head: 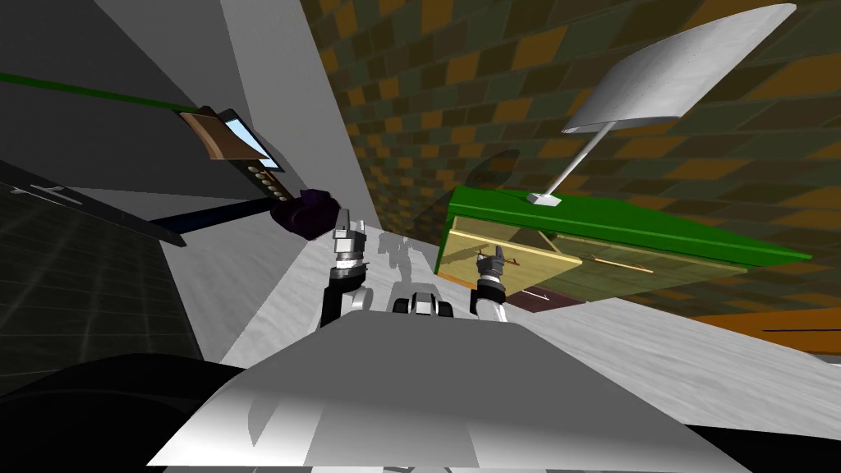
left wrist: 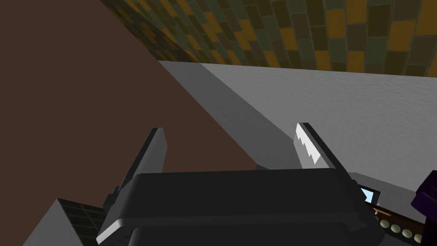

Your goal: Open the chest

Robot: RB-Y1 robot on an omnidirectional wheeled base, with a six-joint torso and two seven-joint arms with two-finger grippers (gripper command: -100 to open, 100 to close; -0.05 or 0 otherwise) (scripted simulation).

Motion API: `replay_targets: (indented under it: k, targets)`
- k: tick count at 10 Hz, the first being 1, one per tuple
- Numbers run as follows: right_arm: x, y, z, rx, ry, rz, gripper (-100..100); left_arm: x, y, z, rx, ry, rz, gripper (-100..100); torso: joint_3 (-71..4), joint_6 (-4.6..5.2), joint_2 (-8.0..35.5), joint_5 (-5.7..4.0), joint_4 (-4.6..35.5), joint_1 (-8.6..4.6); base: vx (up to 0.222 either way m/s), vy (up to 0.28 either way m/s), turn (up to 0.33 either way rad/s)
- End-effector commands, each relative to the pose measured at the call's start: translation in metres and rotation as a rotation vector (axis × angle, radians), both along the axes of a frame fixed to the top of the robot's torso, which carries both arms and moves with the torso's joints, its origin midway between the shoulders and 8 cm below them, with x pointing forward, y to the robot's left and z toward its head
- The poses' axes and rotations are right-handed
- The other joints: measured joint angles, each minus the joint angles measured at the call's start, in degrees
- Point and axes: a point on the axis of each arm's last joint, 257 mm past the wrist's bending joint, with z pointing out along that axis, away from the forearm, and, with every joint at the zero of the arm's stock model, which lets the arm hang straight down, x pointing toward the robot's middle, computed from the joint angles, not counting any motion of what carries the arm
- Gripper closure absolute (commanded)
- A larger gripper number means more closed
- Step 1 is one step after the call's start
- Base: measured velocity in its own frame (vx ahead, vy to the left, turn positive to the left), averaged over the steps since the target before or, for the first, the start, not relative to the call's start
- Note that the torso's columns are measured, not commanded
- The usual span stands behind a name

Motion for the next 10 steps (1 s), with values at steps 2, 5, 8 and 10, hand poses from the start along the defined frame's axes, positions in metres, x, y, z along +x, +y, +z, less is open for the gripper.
replay_targets:
  k: [2,5,8,10]
  targets:
    - [-0.002,0.008,0.020,-0.007,0.001,0.033,-100,0.000,0.000,0.000,0.000,0.000,0.000,0,0.0,0.00,0.0,-0.01,0.0,-0.03,0.025,0.015,-0.082]
    - [-0.004,0.010,0.018,-0.008,0.012,0.039,0,0.000,0.000,0.000,0.000,0.000,0.000,0,0.1,-0.02,0.1,0.07,0.1,0.06,0.012,0.008,-0.035]
    - [-0.004,0.010,0.016,-0.008,0.017,0.038,0,0.000,0.000,0.000,0.000,0.000,0.000,0,0.0,-0.01,0.0,0.03,0.0,0.01,0.000,0.000,0.000]
    - [-0.004,0.010,0.015,-0.007,0.020,0.039,0,0.000,0.000,0.000,0.000,0.000,0.000,0,-0.1,-0.02,-0.1,0.01,0.0,-0.04,0.000,0.000,0.000]
